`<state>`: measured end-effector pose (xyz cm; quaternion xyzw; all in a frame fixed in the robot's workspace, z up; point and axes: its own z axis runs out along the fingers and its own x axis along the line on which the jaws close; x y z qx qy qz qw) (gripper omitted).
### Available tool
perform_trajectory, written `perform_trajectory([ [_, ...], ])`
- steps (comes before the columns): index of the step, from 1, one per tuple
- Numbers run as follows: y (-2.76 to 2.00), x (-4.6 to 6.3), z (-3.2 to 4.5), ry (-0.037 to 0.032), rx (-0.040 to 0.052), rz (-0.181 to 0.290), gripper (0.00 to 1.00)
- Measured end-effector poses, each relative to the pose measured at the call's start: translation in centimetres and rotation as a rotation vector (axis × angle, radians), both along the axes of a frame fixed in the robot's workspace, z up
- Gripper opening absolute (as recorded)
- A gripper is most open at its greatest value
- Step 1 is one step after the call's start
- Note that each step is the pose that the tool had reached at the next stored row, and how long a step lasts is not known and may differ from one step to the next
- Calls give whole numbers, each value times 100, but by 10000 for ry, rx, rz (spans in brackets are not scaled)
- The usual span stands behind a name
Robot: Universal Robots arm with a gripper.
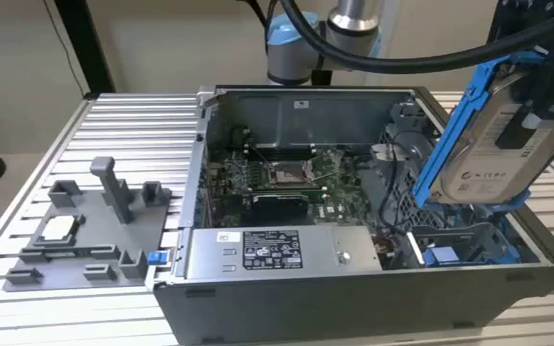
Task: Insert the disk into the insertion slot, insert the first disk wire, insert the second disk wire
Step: 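Insert the disk into the insertion slot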
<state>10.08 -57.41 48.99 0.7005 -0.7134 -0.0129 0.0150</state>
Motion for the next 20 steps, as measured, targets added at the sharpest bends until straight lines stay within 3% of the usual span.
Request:
perform_trajectory([
  [10,0,0,-2,0,-1,0,0],
  [20,1,20,-94,-19,-3,1,0],
])
